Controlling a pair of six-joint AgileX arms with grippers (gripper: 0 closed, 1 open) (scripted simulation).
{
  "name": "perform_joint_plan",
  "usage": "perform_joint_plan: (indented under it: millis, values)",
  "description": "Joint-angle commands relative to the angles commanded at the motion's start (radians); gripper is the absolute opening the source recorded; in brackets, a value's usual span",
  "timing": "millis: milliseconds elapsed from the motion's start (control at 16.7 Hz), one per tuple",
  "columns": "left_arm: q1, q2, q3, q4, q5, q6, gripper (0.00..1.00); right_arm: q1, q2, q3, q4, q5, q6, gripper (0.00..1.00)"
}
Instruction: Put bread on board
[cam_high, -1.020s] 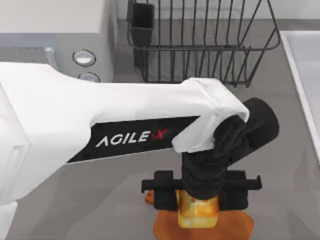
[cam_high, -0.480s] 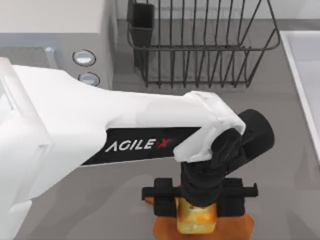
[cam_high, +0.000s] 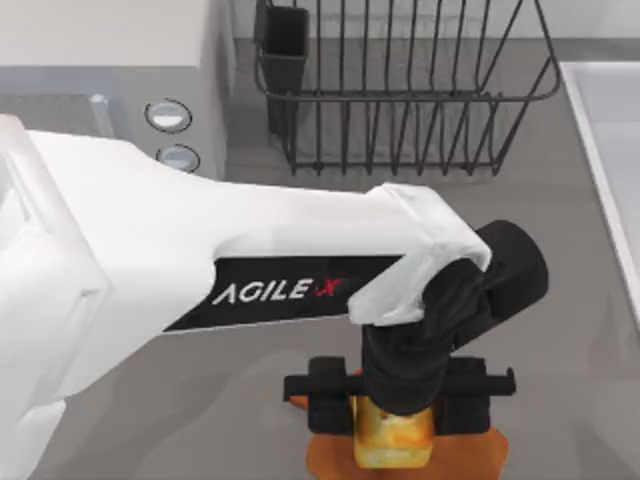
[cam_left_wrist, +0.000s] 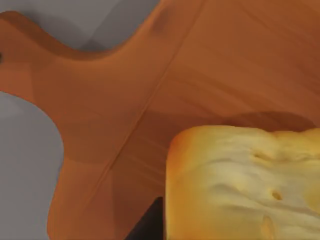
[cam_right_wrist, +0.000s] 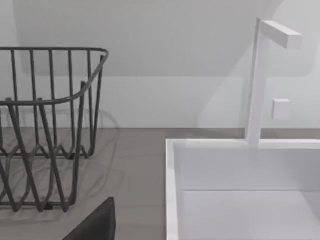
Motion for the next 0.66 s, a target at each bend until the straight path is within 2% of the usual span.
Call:
perform_joint_plan:
  millis: [300,660]
  values:
    - [0.0,0.0,0.0,0.0,0.0,0.0,0.98,0.0,0.0,0.0,0.0,0.0,0.0,1.0]
    - [0.0,0.0,0.0,0.0,0.0,0.0,1.0,0.0,0.0,0.0,0.0,0.0,0.0,1.0]
